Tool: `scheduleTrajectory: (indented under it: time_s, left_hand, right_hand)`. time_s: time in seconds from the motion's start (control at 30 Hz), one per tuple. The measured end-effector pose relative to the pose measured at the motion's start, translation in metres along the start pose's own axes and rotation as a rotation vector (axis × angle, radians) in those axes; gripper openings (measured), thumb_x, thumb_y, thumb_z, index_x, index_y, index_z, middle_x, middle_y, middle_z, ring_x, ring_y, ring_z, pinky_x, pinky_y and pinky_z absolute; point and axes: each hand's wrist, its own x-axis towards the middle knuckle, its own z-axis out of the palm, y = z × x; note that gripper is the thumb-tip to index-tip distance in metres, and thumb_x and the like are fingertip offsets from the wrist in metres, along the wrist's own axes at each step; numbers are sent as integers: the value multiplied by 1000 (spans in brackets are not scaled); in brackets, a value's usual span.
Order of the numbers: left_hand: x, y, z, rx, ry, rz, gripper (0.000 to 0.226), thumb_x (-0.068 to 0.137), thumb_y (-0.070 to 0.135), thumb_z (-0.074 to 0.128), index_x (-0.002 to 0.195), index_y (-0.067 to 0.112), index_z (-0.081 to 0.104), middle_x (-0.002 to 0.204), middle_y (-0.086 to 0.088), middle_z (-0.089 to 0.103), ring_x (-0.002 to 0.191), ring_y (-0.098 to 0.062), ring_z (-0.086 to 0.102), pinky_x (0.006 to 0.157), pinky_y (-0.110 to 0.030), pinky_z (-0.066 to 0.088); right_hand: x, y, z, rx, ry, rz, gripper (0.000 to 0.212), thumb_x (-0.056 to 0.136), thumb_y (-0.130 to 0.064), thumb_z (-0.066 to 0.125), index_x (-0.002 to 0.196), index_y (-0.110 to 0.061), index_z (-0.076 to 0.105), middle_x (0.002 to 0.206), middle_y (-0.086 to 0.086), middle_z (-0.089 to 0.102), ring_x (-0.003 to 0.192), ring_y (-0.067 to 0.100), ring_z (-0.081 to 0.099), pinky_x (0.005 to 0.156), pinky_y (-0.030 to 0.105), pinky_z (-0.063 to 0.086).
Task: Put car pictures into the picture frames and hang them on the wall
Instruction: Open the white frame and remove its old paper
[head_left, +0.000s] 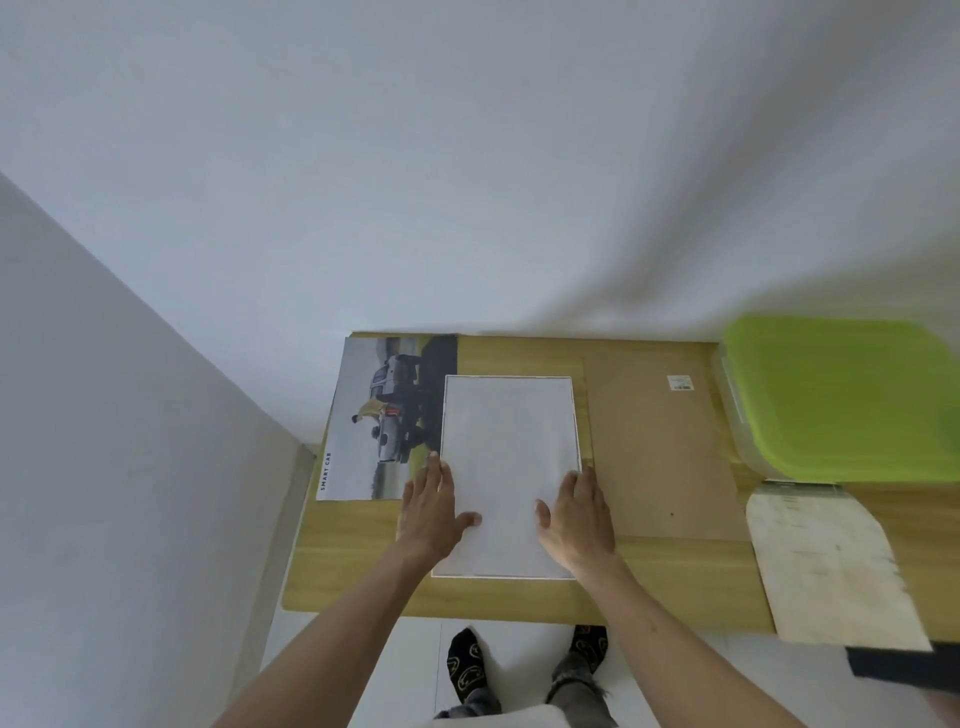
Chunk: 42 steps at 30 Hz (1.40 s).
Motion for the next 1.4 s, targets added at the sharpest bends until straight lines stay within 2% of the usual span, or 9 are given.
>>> scheduleTrajectory:
  time_s: [0.27,0.37,0.63,0.73,0.83,0.97,1.1,1.23,1.4]
  left_hand:
    - [-2,-2,4,-107,33,-20,84,94,47,54,156,12,8,164,-7,-8,151,-25,-5,123,-42,6]
    - [-3,-3,5,-175,54,-39,80,94,45,57,156,18,14,164,-4,-3,152,-25,-3,121,-40,4]
    - [-10,-7,3,-363,128,-58,76,91,43,63,154,24,25,164,-2,8,150,-25,10,120,-44,22]
    - [-15,-8,4,-402,188,-70,80,90,49,61,154,19,23,162,-2,17,148,-24,16,118,-43,26]
    - [-23,-6,6,-462,267,-110,79,89,50,62,151,16,29,156,-5,31,144,-25,25,114,-43,32]
    - [-44,11,4,-658,424,-257,79,83,55,66,147,19,35,144,-4,44,132,-25,37,104,-43,39]
    - [-69,44,6,-965,412,-476,96,74,60,73,148,19,28,135,-6,50,126,-28,47,104,-51,42]
    - [-91,82,10,-1513,348,-550,60,84,16,74,137,10,46,104,7,70,101,-21,67,95,-46,52]
    - [-107,96,6,-1614,406,-497,50,83,-13,61,122,16,55,99,0,71,91,-20,67,84,-38,55]
  right_hand:
    - [-1,-7,-5,176,72,-20,53,99,-50,41,142,-18,45,158,14,27,145,33,27,117,42,30]
    - [-3,-9,-9,388,151,29,45,94,-46,51,131,-20,52,136,4,53,128,26,48,105,40,42]
    - [2,0,-31,1002,90,302,36,89,-10,61,124,-14,57,107,-1,67,85,18,64,65,26,49]
    - [5,13,-30,1139,-1,350,14,88,-4,62,94,-14,70,100,13,72,82,24,65,71,32,51]
    - [1,23,-30,1340,-72,383,16,90,0,65,100,-12,69,105,13,74,88,29,67,68,36,57]
    - [-6,32,-31,1502,-114,427,21,91,1,64,109,-9,66,109,9,74,114,39,64,108,63,37]
    - [-16,36,-37,1715,-157,411,30,92,7,60,118,-8,60,116,13,70,110,30,65,97,46,53]
    - [-34,49,-43,1742,-257,315,43,87,13,62,125,-8,57,117,14,70,111,31,65,93,44,55]
    - [-47,90,-52,1713,-342,253,52,79,16,64,125,-7,55,123,21,65,114,37,64,98,50,53]
